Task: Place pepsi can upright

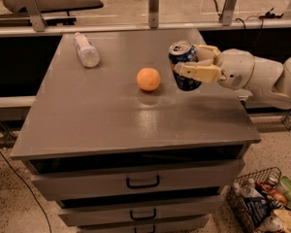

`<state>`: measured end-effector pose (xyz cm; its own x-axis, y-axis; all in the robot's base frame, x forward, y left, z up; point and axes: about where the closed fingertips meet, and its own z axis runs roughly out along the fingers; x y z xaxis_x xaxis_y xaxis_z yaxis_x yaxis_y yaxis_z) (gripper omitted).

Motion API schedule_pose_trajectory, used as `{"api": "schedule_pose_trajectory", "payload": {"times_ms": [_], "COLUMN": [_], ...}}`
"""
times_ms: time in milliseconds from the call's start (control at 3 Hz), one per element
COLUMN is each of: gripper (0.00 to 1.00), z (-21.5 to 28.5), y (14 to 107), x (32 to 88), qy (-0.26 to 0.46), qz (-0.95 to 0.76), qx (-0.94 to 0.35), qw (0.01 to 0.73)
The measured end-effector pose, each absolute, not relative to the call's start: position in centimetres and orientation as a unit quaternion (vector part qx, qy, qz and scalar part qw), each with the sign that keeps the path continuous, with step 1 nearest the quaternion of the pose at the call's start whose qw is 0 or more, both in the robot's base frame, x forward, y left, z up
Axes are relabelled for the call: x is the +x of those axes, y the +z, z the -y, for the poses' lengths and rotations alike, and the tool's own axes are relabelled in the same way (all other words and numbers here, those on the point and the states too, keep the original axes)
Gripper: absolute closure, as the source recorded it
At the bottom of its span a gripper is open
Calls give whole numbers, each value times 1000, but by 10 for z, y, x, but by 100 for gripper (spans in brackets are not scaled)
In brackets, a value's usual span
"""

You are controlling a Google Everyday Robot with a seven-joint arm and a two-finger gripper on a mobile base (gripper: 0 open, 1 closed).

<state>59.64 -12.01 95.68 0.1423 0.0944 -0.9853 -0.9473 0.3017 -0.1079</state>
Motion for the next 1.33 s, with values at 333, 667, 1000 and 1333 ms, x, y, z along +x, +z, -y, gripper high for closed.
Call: {"api": "schedule_pose_trajectory", "payload": {"times_ms": [333,667,1000,1333], "gripper": [100,86,63,41], "z": [123,127,133,142], "y": [941,925,911,898], "x": [595,595,592,588], "qy": [428,435,437,436], "qz": [-505,-507,-511,-519], "qx": [-417,-419,-419,-414], "qw": [623,615,610,607]}}
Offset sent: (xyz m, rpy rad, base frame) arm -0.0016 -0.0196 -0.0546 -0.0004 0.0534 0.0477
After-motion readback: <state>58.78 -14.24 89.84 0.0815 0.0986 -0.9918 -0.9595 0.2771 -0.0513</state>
